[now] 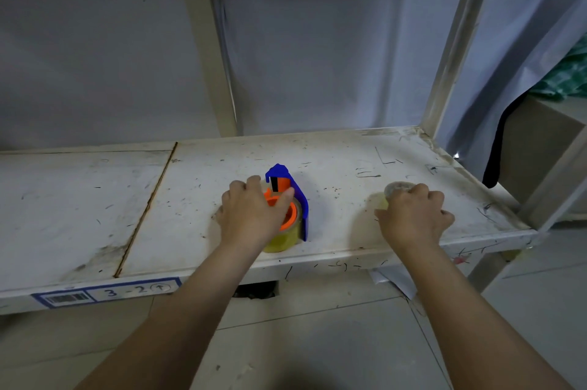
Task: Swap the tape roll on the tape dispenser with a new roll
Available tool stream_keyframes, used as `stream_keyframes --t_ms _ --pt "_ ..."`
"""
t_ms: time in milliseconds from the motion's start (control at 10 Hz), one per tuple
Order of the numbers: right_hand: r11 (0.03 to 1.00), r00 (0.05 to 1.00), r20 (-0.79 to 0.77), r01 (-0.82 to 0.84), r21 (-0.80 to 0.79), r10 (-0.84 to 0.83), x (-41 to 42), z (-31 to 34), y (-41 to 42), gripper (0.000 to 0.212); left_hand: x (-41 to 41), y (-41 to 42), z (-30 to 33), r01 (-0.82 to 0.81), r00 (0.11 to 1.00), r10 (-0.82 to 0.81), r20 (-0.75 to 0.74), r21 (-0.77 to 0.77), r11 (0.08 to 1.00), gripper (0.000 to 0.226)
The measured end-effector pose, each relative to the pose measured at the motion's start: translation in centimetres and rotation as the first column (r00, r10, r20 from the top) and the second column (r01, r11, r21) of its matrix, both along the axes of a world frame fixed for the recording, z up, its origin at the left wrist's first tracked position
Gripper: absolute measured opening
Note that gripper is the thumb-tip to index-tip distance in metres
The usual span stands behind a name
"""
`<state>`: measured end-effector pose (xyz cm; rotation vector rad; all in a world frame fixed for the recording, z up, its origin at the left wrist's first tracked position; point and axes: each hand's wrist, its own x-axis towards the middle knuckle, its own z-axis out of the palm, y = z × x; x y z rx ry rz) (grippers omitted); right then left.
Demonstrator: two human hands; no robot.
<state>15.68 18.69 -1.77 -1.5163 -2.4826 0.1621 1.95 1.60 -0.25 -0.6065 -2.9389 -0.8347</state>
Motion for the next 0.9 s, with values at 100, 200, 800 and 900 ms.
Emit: stream_keyframes --t_ms 100,200,800,900 --pt "0.994 0.994 -0.109 -0.026 -0.109 0.014 -0.1 -0.5 0.0 0.036 1.9 -0.2 -0.5 0.072 0.995 -0.076 -0.058 -0.067 0.995 0.08" --pt "0.983 0.963 -0.205 -0.181 -0.016 0.174 -1.0 -0.7 -0.7 0.033 2.7 -0.1 -1.3 0.084 0.993 -0.091 -0.075 -0.087 0.993 0.088" --pt "0.867 0.861 -0.114 -0.48 0.135 0.495 -3.8 -1.0 -5.0 0.035 2.4 0.2 -1.7 0.119 0.989 -0.123 -0.076 -0.059 0.991 0.09" --pt "0.881 0.844 -0.259 -0.431 0.195 0.47 -3.7 -0.6 -4.7 0.032 2.6 0.0 -1.5 0.1 0.989 -0.107 -0.103 -0.063 0.993 0.092"
